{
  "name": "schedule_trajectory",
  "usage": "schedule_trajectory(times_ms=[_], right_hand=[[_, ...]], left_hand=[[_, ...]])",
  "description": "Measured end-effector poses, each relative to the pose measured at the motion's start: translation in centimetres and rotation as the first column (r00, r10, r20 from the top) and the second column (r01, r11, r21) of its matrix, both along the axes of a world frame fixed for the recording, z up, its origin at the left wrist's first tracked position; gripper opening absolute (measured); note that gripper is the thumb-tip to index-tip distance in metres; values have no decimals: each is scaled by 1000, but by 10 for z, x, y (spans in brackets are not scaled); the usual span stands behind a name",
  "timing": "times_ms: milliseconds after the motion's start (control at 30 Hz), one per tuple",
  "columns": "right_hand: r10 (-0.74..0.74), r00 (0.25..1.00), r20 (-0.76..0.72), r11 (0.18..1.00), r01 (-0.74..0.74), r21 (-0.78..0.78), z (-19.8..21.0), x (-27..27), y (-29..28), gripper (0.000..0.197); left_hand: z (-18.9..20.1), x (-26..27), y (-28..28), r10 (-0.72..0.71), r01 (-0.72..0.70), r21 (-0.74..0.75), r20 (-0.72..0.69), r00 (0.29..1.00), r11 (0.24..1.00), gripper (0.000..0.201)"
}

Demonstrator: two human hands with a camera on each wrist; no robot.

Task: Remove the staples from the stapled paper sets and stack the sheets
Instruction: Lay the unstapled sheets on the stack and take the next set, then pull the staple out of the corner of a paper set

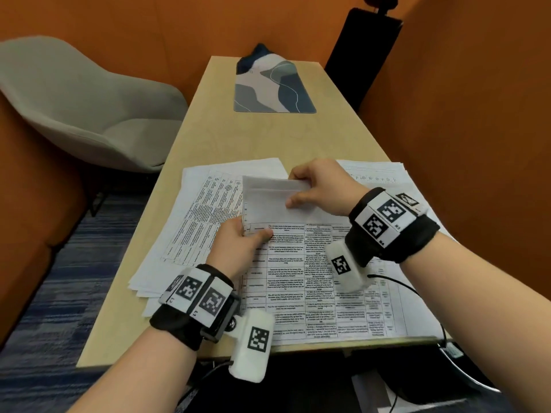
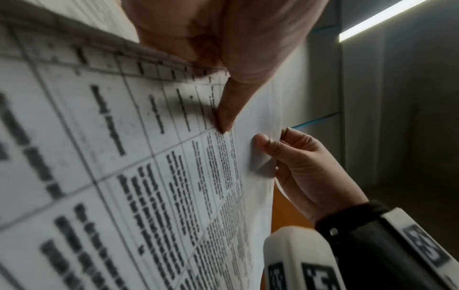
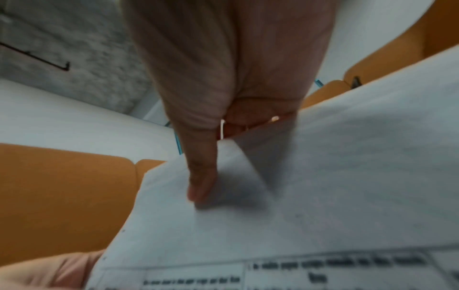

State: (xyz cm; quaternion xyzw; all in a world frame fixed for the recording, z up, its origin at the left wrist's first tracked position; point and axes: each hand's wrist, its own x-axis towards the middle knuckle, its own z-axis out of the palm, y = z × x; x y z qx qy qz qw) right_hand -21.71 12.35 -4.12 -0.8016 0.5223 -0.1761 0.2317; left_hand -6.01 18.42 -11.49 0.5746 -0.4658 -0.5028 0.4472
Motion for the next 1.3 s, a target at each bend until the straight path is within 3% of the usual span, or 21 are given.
schedule_trajectory(times_ms=[67,133,200,267,367,433,500,567,600,667,700,767,833,900,967,1033,1133,1167,1233,1300], right_hand=[[-50,997,-58,989,41,-145,3,2,3,33],[-232,954,-192,945,174,-278,4,-3,3,71],[-442,885,-145,866,379,-325,7,-12,4,95],[-580,814,22,785,567,-250,7,-23,2,102],[-672,718,181,725,688,-41,-3,-31,-1,109],[-664,651,366,735,658,164,-14,-28,-3,117],[-661,496,562,745,522,415,-25,-20,-5,122],[-674,346,652,739,327,590,-29,-10,-1,120],[-659,283,697,752,220,622,-31,-6,-2,105],[-600,179,780,798,74,598,-28,1,-1,49],[-568,177,803,820,41,571,-24,3,0,33],[-493,197,848,868,42,495,-19,1,0,31],[-414,226,882,909,58,412,-17,-4,-3,50],[-356,320,878,934,84,348,-16,-9,-5,75],[-300,411,861,952,64,300,-16,-16,-6,91],[-256,501,827,960,29,280,-13,-21,-6,80],[-225,620,752,966,43,253,-13,-24,-3,37],[-225,640,735,966,49,254,-15,-24,-3,25],[-219,664,715,964,33,264,-23,-22,-2,19],[-203,699,686,964,20,266,-28,-17,0,25]], left_hand=[[5,5,-1,37,-38,-17,-44,998,999,10],[10,14,-2,112,-119,-42,-143,983,992,11],[17,23,-4,204,-226,-54,-260,944,973,11],[22,31,-7,293,-329,-45,-350,889,943,9],[25,41,-14,341,-382,3,-460,820,924,12],[27,41,-17,346,-384,39,-526,777,922,13],[30,37,-18,343,-380,62,-584,736,923,14],[33,29,-17,328,-366,75,-634,700,927,14],[34,25,-17,317,-354,82,-661,680,932,15],[30,23,-20,305,-333,96,-687,660,938,17],[28,24,-23,311,-340,92,-670,674,936,17],[24,30,-27,360,-399,58,-562,744,915,33],[19,44,-34,449,-486,15,-407,795,874,68],[20,62,-40,495,-525,-52,-268,827,849,96],[22,76,-47,458,-477,-153,-143,877,866,108],[28,79,-51,354,-368,-203,-103,929,907,104],[28,82,-58,178,-218,-276,-164,970,936,97],[31,80,-56,120,-170,-297,-181,976,940,83],[29,78,-52,48,-98,-321,-161,986,942,51],[25,74,-50,46,-92,-303,-156,987,949,39]])
